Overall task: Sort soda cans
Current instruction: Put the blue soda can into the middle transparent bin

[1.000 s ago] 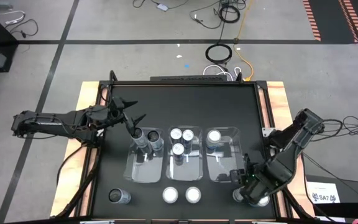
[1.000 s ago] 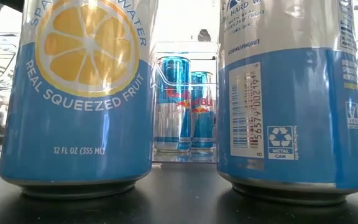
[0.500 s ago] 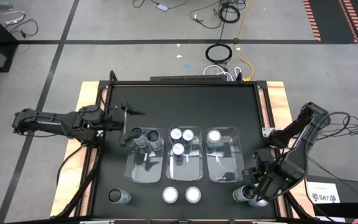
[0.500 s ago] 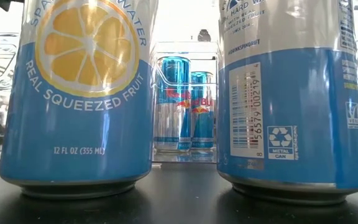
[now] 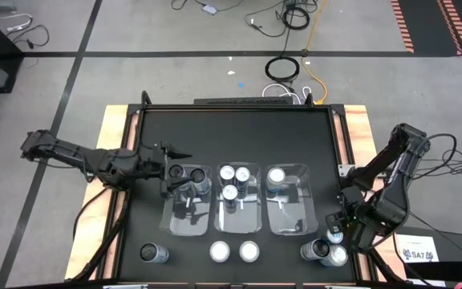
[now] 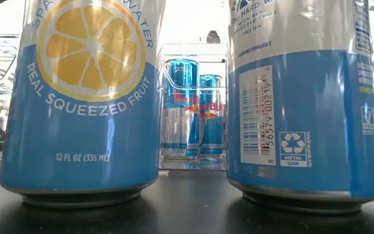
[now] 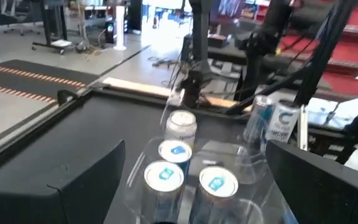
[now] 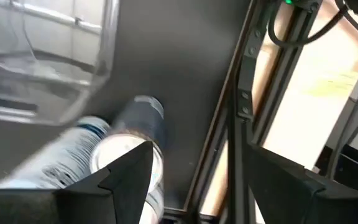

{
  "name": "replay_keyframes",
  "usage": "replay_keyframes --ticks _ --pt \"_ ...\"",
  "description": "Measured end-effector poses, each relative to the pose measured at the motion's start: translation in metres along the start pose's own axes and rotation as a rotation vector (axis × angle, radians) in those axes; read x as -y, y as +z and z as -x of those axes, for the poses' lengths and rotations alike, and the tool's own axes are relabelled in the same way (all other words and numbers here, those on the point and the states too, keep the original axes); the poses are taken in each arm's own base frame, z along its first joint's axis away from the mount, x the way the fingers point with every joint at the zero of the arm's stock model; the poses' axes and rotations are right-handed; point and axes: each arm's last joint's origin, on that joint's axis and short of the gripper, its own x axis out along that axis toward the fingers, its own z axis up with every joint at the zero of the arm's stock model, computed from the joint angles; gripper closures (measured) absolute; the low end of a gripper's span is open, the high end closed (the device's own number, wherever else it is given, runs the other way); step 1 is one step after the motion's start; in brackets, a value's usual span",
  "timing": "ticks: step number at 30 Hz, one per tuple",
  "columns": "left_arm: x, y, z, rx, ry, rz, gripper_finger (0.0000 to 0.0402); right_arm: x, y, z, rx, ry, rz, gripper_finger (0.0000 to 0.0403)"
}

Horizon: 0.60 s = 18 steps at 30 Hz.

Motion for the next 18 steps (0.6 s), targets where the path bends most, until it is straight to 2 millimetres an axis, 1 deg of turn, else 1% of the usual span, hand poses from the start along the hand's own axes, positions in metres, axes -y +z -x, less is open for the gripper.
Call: replay_keyframes --ticks 3,6,9,13,18 --pt "0.007 -0.006 -0.007 -0.018 0.019 -0.012 0.0004 0.004 -0.004 0.0 -0.019 -0.014 0.018 0.0163" --pt "0.012 -0.006 -0.013 0.008 0.019 -0.006 0.0004 0.007 -0.008 -0.001 -0.036 -0.03 0.032 0.0163" --pt "0.014 -0.006 -0.017 0.025 0.02 0.001 0.0004 0.009 -0.011 -0.002 -0.009 -0.019 0.077 0.0163" --pt "0.014 -0.006 -0.018 0.023 0.023 -0.001 0.0004 0.012 -0.016 -0.003 0.014 -0.003 0.175 0.0163" --pt "0.014 -0.006 -0.018 0.024 0.023 0.0 0.0004 0.013 -0.017 -0.003 0.011 -0.001 0.233 0.0163"
